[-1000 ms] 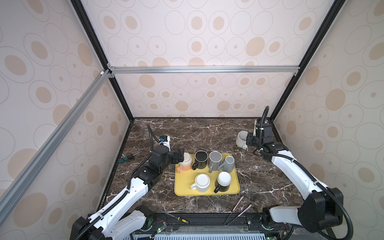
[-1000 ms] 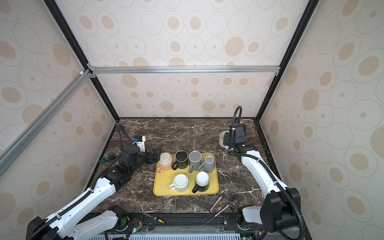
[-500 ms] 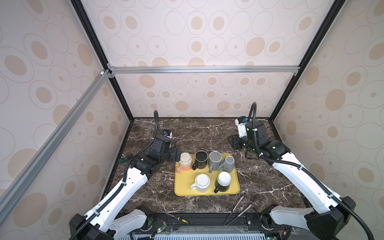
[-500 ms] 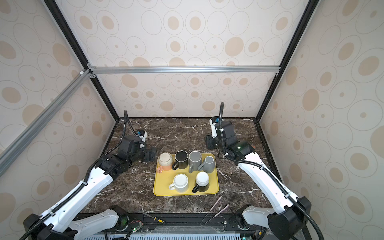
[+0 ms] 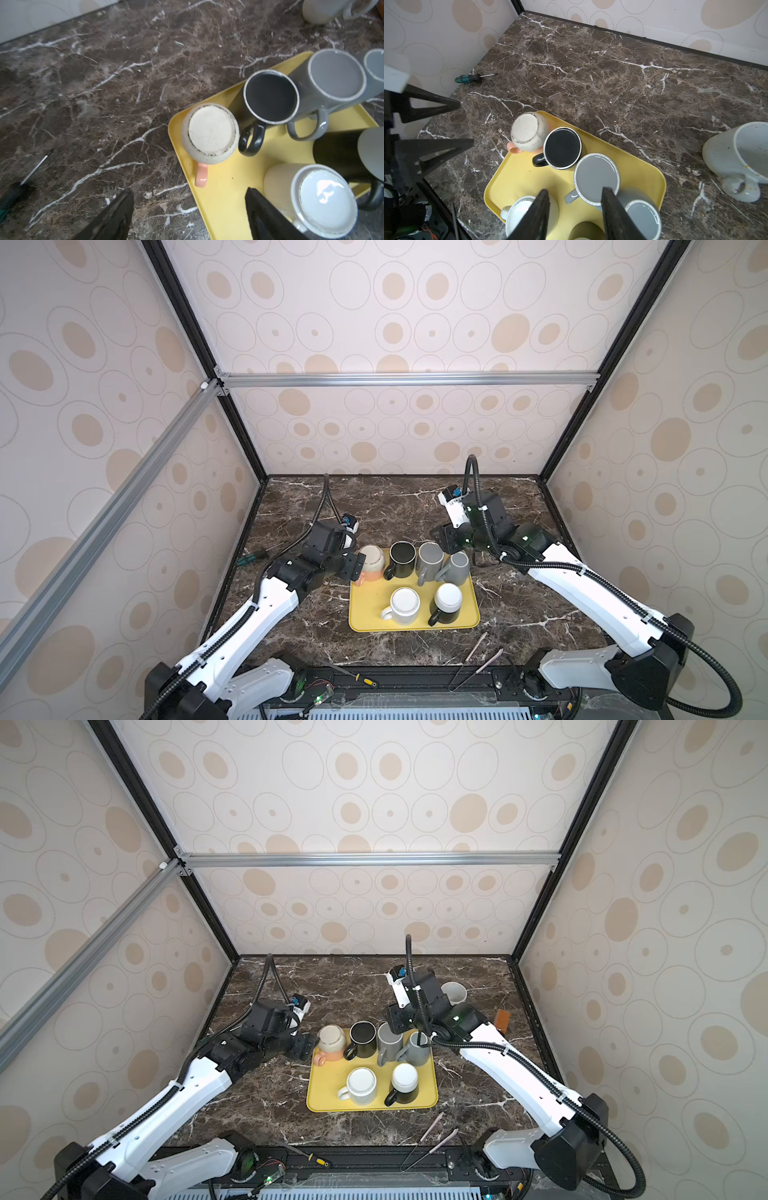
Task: Turn the mug right side up
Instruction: 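Move the left gripper over the upside-down pink mug while the right gripper approaches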
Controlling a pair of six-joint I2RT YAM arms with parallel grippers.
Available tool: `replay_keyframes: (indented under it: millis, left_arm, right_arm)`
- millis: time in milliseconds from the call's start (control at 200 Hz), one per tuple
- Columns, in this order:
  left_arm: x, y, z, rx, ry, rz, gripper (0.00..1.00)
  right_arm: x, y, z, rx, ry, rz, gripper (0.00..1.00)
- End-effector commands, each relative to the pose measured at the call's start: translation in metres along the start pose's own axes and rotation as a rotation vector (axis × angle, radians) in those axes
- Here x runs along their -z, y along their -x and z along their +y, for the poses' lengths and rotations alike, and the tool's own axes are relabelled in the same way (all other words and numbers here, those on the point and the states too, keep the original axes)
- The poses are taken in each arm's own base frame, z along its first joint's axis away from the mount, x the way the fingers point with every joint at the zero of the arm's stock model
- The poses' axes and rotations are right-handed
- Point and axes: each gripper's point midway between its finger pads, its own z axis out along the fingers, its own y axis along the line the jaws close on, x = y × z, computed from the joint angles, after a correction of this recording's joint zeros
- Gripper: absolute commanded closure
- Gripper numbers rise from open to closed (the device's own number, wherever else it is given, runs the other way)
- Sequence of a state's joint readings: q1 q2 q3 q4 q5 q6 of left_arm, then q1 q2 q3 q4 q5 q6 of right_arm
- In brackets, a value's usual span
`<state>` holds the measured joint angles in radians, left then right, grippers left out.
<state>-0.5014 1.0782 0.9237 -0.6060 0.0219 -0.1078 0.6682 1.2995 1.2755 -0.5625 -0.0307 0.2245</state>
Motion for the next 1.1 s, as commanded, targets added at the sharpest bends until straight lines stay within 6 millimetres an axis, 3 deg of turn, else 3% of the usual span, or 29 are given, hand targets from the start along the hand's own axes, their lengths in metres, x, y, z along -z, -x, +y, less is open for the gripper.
replay_keyframes:
  millis: [0, 250, 495, 1090]
  left_arm:
    - [0.007, 0.004, -0.015, -0.067, -0.083, -0.008, 0.16]
    - [-0.004, -0.007, -0.028, -0.081, -0.155, 0.046, 0.29]
    - [-0.026, -0.024, -0.027, -0.118, -0.093, 0.166, 0.38]
    - [-0.06, -0.051, -0.028, -0.152, -0.039, 0.308, 0.43]
  right_arm:
    - [-0.001, -0.006, 0.006, -0.014, 0.037, 0.005, 0.57]
    - [-0.008, -0.012, 0.005, -0.063, 0.04, -0.012, 0.59]
    - [-0.018, -0.018, 0.004, -0.078, 0.045, 0.001, 0.6]
    - [-0.022, -0.028, -0.005, -0.059, 0.005, 0.007, 0.61]
